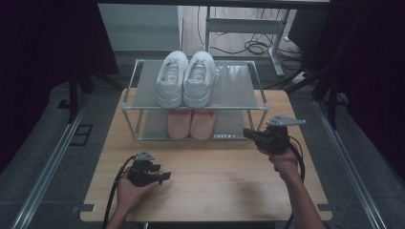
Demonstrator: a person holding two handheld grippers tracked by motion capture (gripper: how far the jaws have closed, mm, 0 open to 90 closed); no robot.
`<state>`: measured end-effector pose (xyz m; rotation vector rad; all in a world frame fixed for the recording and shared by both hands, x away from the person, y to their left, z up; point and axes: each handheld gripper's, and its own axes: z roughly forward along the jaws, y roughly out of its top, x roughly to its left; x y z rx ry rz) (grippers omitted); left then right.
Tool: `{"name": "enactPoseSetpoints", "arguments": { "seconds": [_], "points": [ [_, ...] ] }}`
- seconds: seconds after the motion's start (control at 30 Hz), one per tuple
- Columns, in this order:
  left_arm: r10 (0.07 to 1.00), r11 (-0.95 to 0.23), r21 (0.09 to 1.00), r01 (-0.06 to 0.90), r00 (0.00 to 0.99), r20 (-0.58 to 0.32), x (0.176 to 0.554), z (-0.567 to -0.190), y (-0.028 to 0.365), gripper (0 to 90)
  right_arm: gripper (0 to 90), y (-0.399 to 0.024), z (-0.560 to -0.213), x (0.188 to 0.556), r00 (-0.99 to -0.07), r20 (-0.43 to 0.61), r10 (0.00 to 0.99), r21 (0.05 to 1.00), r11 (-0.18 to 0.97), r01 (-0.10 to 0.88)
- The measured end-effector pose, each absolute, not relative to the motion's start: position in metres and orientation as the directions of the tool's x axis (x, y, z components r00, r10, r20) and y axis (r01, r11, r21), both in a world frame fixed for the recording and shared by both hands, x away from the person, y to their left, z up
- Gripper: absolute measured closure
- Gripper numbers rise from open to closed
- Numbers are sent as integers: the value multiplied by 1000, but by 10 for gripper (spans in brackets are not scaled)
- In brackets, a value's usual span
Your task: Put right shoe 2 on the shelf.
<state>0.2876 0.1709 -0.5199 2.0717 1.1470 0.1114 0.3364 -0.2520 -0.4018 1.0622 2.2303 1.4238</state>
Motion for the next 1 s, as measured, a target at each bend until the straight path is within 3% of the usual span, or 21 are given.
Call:
{"name": "enactPoseSetpoints", "arguments": {
  "seconds": [0.47,0.53,0.7,1.0],
  "points": [
    [759,-318,646,694,595,-266,287,-520,169,403,845,-283,-460,300,-674,190,714,841,236,487],
    [758,-319,645,694,596,-266,287,-520,169,403,792,-285,-465,300,-671,196,715,836,236,496],
    [759,-320,644,695,595,-264,287,-521,169,402,541,-285,-470,300,-665,170,727,824,266,500],
    [760,-322,639,698,593,-265,287,-522,168,402,469,-286,-482,300,-641,163,750,801,279,530]
  ]
}}
